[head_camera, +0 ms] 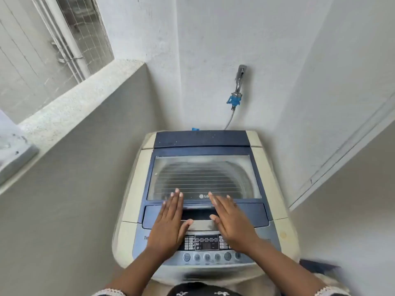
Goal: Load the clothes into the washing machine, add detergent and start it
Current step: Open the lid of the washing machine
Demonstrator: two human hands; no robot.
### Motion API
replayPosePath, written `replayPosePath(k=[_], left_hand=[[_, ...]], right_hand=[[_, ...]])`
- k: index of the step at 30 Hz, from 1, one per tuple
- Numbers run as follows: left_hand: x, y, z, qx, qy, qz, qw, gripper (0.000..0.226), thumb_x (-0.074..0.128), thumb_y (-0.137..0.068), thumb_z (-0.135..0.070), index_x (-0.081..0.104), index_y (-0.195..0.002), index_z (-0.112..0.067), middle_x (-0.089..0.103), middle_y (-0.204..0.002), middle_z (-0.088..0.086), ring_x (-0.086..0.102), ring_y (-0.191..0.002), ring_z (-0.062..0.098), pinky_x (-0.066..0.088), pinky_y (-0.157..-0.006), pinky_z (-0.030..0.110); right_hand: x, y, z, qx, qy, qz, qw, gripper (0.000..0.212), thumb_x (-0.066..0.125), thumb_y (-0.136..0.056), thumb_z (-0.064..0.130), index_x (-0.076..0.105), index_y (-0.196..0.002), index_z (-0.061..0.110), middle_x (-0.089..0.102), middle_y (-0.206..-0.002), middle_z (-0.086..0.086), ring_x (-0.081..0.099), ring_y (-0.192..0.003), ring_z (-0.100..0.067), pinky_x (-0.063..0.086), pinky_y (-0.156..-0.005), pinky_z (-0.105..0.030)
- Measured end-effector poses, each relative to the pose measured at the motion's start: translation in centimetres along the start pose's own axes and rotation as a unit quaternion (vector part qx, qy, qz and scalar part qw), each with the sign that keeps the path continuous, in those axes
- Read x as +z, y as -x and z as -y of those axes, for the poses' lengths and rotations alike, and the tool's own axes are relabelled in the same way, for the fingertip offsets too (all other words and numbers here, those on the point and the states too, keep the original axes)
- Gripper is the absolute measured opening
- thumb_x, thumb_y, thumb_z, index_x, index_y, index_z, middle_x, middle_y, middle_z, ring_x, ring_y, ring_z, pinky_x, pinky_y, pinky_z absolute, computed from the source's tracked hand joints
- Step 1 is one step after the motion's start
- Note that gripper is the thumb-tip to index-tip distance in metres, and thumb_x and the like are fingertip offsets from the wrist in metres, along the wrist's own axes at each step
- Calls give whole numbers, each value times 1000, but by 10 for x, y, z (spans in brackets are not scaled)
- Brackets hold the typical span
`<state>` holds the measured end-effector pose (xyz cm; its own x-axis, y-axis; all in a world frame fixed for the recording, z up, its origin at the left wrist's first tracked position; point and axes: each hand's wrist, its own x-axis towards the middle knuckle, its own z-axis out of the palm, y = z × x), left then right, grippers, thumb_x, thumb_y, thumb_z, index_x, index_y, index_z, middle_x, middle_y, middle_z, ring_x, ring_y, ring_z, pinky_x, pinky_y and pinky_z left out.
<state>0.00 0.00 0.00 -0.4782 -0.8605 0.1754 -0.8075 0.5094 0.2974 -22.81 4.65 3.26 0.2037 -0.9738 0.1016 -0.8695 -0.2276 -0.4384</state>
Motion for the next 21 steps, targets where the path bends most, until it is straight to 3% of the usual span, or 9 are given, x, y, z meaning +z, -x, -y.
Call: replayPosePath(k=[3,5,9,14,17,21], left_hand=[[13,15,-8,18,-14,60,998,67,19,-103,-55,26,-154,-12,22,-161,4,27,-147,18,13,-116,32],[24,26,-15,15,-14,95,995,63,19,-104,-54,36,-150,-15,35,-156,3,39,-141,19,14,-114,33],[22,23,-15,8,-17,112,994,64,19,-103,-55,48,-142,-13,58,-134,1,55,-124,21,26,-112,36],[8,7,-12,55,-42,75,995,56,25,-99,-59,63,-116,-21,63,-102,-7,62,-93,14,52,-95,34],[-5,-1,-18,52,-44,105,992,60,23,-95,-67,63,-102,-23,60,-90,-8,57,-84,13,51,-85,28],[-15,-7,-16,54,-4,114,992,54,40,-86,-67,59,-109,-22,57,-98,-5,51,-95,18,45,-91,30]], right_hand=[[15,11,-5,13,20,21,1000,49,32,-103,37,43,-147,19,53,-138,2,47,-125,-15,34,-115,-37],[24,17,-6,34,32,68,997,49,30,-101,39,49,-141,20,57,-129,3,52,-114,-17,43,-104,-37],[29,16,-6,53,50,87,994,51,27,-99,41,47,-141,22,55,-123,4,51,-108,-18,42,-99,-34],[29,7,2,86,81,107,987,52,25,-96,54,48,-133,25,53,-121,5,48,-111,-20,36,-98,-36],[30,3,6,101,99,114,983,57,29,-92,65,52,-124,24,55,-114,4,49,-107,-23,37,-94,-39],[22,0,12,103,117,108,982,59,44,-82,68,50,-122,25,53,-113,5,49,-107,-22,35,-94,-39]])
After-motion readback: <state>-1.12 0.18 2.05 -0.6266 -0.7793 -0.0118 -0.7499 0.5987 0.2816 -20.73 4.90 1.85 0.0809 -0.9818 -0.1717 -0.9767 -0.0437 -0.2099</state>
